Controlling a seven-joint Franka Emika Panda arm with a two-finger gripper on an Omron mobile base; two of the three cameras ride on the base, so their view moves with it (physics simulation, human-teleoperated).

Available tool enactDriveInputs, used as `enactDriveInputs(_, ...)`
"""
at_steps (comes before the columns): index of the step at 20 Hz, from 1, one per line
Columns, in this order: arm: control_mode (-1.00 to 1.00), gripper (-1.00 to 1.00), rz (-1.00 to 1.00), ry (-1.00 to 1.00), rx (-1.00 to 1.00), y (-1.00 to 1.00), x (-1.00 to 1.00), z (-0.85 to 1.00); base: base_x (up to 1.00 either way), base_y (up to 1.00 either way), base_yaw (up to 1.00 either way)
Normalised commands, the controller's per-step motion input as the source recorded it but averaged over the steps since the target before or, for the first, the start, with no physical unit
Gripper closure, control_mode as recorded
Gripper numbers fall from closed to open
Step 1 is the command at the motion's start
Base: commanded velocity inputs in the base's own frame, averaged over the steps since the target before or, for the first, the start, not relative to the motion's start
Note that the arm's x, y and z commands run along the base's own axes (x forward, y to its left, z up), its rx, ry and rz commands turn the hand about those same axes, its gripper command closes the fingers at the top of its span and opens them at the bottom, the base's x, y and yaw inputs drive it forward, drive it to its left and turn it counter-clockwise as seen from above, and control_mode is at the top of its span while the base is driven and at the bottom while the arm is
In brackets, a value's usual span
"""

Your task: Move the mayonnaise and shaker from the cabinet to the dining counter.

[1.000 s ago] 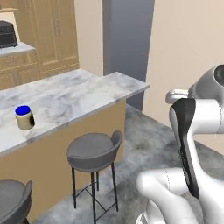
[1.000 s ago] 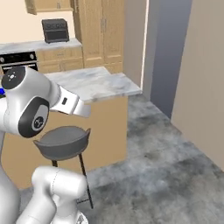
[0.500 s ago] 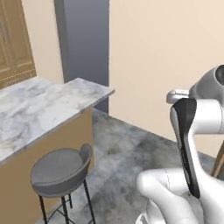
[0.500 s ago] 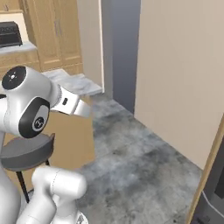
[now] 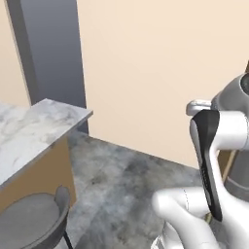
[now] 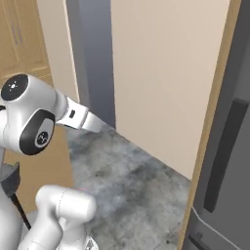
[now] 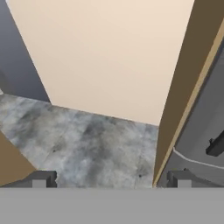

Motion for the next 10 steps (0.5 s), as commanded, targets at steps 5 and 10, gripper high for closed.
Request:
enactDriveInputs(5, 1.00, -1.00, 0.00, 0.00, 0.00, 0.00, 0.00, 0.00, 0.93, -0.19, 0.06)
enactDriveInputs(10, 1.00, -1.00, 0.00, 0.00, 0.00, 0.00, 0.00, 0.00, 0.93, -0.12, 0.17)
